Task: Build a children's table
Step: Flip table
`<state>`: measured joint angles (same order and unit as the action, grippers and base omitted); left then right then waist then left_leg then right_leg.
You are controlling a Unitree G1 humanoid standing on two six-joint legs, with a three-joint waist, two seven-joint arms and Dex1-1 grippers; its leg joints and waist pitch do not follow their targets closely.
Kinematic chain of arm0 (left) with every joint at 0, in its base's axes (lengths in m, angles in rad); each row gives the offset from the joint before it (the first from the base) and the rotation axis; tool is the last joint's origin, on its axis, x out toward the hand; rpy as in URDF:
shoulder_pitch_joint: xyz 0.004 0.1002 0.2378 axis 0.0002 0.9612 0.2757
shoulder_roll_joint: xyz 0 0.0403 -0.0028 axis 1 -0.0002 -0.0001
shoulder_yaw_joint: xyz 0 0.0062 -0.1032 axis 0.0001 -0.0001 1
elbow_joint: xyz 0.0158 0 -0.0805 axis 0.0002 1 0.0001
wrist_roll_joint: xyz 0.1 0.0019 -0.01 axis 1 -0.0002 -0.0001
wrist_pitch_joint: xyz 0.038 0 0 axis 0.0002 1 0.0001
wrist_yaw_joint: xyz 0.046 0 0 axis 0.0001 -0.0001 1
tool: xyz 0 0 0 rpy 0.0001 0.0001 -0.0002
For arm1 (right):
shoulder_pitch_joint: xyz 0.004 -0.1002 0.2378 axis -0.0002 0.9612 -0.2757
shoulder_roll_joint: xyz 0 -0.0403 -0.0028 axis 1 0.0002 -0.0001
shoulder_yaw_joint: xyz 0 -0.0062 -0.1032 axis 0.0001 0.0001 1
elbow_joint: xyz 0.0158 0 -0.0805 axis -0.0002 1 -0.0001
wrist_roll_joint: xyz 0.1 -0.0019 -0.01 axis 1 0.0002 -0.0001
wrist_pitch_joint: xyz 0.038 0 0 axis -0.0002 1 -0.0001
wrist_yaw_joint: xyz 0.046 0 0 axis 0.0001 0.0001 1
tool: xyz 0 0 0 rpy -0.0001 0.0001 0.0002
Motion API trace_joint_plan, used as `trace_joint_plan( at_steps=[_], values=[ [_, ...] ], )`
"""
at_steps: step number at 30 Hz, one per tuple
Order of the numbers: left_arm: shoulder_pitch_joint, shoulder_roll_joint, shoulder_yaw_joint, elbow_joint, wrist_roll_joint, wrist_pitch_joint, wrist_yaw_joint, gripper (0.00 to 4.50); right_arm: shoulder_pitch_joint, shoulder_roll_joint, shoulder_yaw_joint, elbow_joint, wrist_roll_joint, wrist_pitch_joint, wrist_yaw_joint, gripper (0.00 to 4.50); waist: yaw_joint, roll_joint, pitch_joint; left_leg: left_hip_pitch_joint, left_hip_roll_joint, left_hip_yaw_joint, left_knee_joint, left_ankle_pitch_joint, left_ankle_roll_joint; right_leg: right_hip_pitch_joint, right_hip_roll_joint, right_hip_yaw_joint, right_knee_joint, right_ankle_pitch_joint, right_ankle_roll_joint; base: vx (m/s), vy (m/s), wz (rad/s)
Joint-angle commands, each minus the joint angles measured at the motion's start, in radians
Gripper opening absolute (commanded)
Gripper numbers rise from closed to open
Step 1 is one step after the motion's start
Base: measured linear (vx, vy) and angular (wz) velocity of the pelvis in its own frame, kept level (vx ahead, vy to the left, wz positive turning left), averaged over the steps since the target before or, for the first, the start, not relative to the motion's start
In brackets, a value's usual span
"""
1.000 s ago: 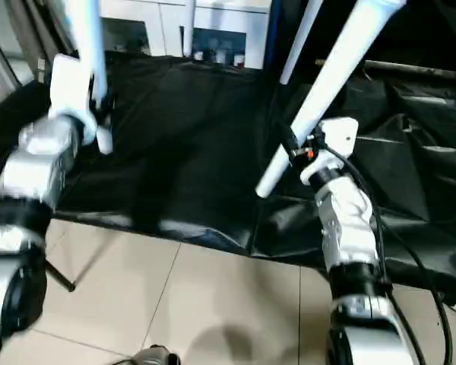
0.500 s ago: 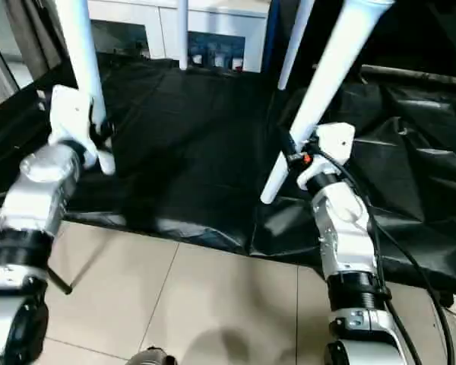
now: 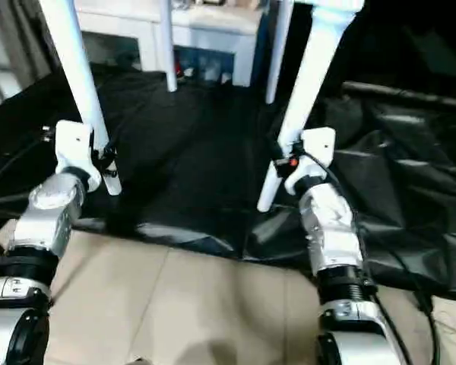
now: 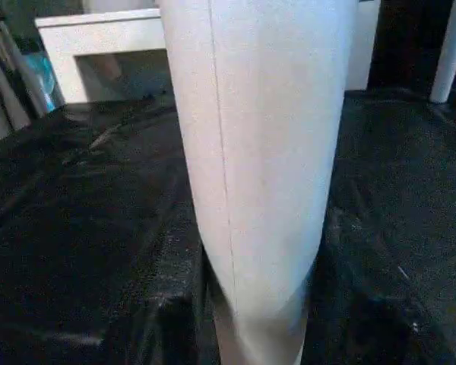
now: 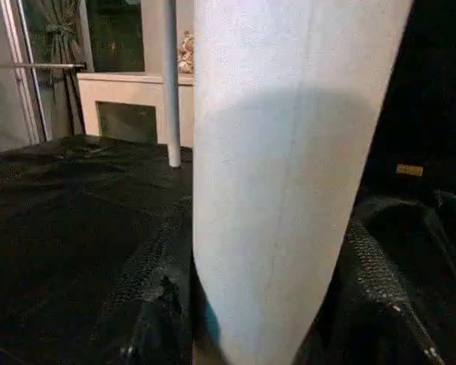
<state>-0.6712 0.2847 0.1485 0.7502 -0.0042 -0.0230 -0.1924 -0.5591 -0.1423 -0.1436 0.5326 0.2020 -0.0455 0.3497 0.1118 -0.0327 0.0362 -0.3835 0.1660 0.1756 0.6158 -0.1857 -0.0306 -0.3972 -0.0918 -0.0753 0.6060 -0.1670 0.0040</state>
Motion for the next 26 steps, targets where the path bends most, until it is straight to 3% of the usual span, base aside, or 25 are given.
trace_joint_plan(
  at_steps=[1, 5, 8, 9, 11, 12, 13, 14, 15, 16, 17, 18, 19, 20, 21, 22, 24, 25, 26],
  values=[
    [0.009, -0.019, -0.039, 0.047, 0.03, 0.005, -0.041, 2.26, 0.033, 0.021, 0.026, 0.023, 0.013, 0.041, 0.024, 2.29, -0.01, 0.012, -0.046, 0.031, 0.062, -0.04, -0.112, -0.472, -0.07, 0.012, -0.072, 0.046, -0.094, -0.438, -0.103, 0.0, 0.0, 0.0],
    [0.027, 0.0, -0.03, 0.056, 0.008, -0.046, -0.07, 2.63, 0.063, 0.028, 0.024, -0.02, 0.023, 0.044, 0.029, 2.62, -0.009, 0.007, -0.052, 0.029, 0.062, -0.037, -0.11, -0.442, -0.064, 0.013, -0.074, 0.049, -0.089, -0.398, -0.115, 0.0, 0.0, 0.0],
    [0.049, 0.008, -0.028, 0.036, -0.002, -0.061, -0.083, 2.8, 0.08, 0.031, 0.024, -0.05, 0.031, 0.051, 0.037, 2.83, -0.007, 0.006, -0.055, 0.02, 0.063, -0.032, -0.11, -0.37, -0.045, 0.021, -0.073, 0.052, -0.081, -0.317, -0.133, 0.0, 0.0, 0.0],
    [0.064, 0.012, -0.026, 0.02, -0.007, -0.067, -0.086, 3.08, 0.091, 0.031, 0.025, -0.065, 0.033, 0.055, 0.036, 3.06, -0.006, 0.008, -0.057, 0.02, 0.064, -0.029, -0.11, -0.342, -0.038, 0.022, -0.072, 0.052, -0.076, -0.276, -0.145, 0.0, 0.0, 0.0],
    [0.133, 0.022, -0.011, -0.065, -0.027, -0.076, -0.098, 3.08, 0.14, 0.034, 0.029, -0.134, 0.039, 0.077, 0.032, 3.06, 0.001, 0.009, -0.057, 0.02, 0.067, -0.027, -0.109, -0.307, -0.027, 0.027, -0.074, 0.053, -0.071, -0.224, -0.16, 0.0, 0.0, 0.0],
    [0.133, 0.022, -0.011, -0.065, -0.027, -0.076, -0.098, 3.15, 0.14, 0.034, 0.029, -0.134, 0.039, 0.077, 0.032, 3.27, -0.001, 0.006, -0.056, 0.016, 0.067, -0.025, -0.11, -0.287, -0.018, 0.029, -0.072, 0.053, -0.069, -0.2, -0.163, 0.054, -0.011, 0.0],
    [0.219, 0.014, 0.022, -0.191, -0.07, -0.062, -0.103, 3.21, 0.194, 0.039, 0.028, -0.217, 0.042, 0.093, 0.014, 3.27, 0.001, 0.011, -0.062, 0.018, 0.07, -0.024, -0.107, -0.233, -0.008, 0.034, -0.071, 0.052, -0.056, -0.125, -0.188, 0.057, -0.006, -0.02],
    [0.264, 0.0, 0.046, -0.258, -0.11, -0.054, -0.109, 3.33, 0.223, 0.036, 0.032, -0.258, 0.028, 0.079, 0.003, 3.31, 0.003, 0.009, -0.059, 0.012, 0.072, -0.023, -0.107, -0.218, 0.001, 0.035, -0.073, 0.052, -0.056, -0.099, -0.193, 0.057, -0.006, -0.02],
    [0.319, -0.011, 0.066, -0.331, -0.146, -0.059, -0.119, 3.55, 0.258, 0.03, 0.04, -0.309, 0.009, 0.058, -0.008, 3.33, 0.002, 0.007, -0.059, 0.014, 0.069, -0.018, -0.105, -0.205, 0.014, 0.032, -0.066, 0.051, -0.056, -0.072, -0.201, 0.058, -0.001, -0.01],
    [0.364, -0.014, 0.067, -0.378, -0.162, -0.071, -0.134, 3.58, 0.284, 0.027, 0.044, -0.346, 0.007, 0.049, -0.004, 3.33, 0.003, 0.013, -0.063, 0.015, 0.069, -0.019, -0.102, -0.184, 0.019, 0.036, -0.068, 0.051, -0.051, -0.046, -0.21, 0.052, 0.001, 0.0],
    [0.364, -0.014, 0.067, -0.378, -0.162, -0.071, -0.134, 3.58, 0.284, 0.027, 0.044, -0.346, 0.007, 0.049, -0.004, 3.33, 0.003, 0.01, -0.063, 0.013, 0.069, -0.018, -0.1, -0.17, 0.024, 0.036, -0.066, 0.051, -0.05, -0.026, -0.212, 0.052, 0.001, 0.0],
    [0.46, -0.031, 0.062, -0.494, -0.207, -0.061, -0.163, 3.58, 0.341, 0.025, 0.05, -0.429, 0.007, 0.057, -0.004, 3.33, 0.0, 0.008, -0.058, 0.014, 0.066, -0.014, -0.101, -0.177, 0.037, 0.032, -0.06, 0.051, -0.055, -0.038, -0.208, 0.0, 0.0, 0.0],
    [0.494, -0.038, 0.059, -0.545, -0.224, -0.049, -0.17, 3.58, 0.363, 0.023, 0.056, -0.463, 0.008, 0.068, -0.001, 3.33, 0.003, 0.007, -0.056, 0.011, 0.074, -0.016, -0.104, -0.183, 0.04, 0.037, -0.065, 0.053, -0.055, -0.05, -0.206, 0.0, 0.0, 0.0],
    [0.494, -0.038, 0.059, -0.545, -0.224, -0.049, -0.17, 3.58, 0.363, 0.023, 0.056, -0.463, 0.008, 0.068, -0.001, 3.33, 0.003, 0.008, -0.051, 0.011, 0.074, -0.016, -0.107, -0.202, 0.04, 0.033, -0.064, 0.053, -0.059, -0.076, -0.202, 0.0, 0.0, 0.0],
    [0.552, -0.048, 0.046, -0.65, -0.247, -0.014, -0.159, 3.58, 0.407, 0.017, 0.07, -0.536, 0.0, 0.107, -0.008, 3.33, -0.004, 0.009, -0.046, 0.016, 0.069, -0.013, -0.112, -0.27, 0.029, 0.028, -0.057, 0.053, -0.07, -0.174, -0.184, 0.0, 0.0, 0.0],
    [0.557, -0.049, 0.045, -0.659, -0.249, -0.011, -0.158, 3.58, 0.411, 0.016, 0.071, -0.542, -0.001, 0.11, -0.009, 3.33, 0.0, 0.015, -0.04, 0.019, 0.075, -0.018, -0.119, -0.336, 0.001, 0.026, -0.062, 0.055, -0.082, -0.273, -0.161, 0.0, 0.0, 0.0],
    [0.659, -0.071, 0.02, -0.858, -0.239, 0.091, -0.096, 3.58, 0.493, 0.025, 0.069, -0.69, -0.005, 0.202, -0.066, 3.33, -0.004, 0.016, -0.031, 0.025, 0.078, -0.023, -0.128, -0.43, -0.039, 0.02, -0.057, 0.058, -0.093, -0.385, -0.122, 0.0, 0.0, 0.0],
    [0.683, -0.079, 0.009, -0.899, -0.208, 0.109, -0.07, 3.58, 0.507, 0.029, 0.062, -0.719, -0.009, 0.224, -0.09, 3.33, -0.004, 0.022, -0.028, 0.03, 0.076, -0.024, -0.129, -0.469, -0.054, 0.014, -0.056, 0.059, -0.1, -0.425, -0.103, 0.0, 0.0, 0.0],
    [0.698, -0.085, 0.001, -0.921, -0.184, 0.115, -0.053, 3.58, 0.513, 0.031, 0.056, -0.73, -0.013, 0.238, -0.104, 3.33, -0.007, 0.018, -0.029, 0.03, 0.074, -0.025, -0.128, -0.48, -0.057, 0.013, -0.055, 0.059, -0.102, -0.44, -0.093, 0.0, 0.0, 0.0]
  ],
)
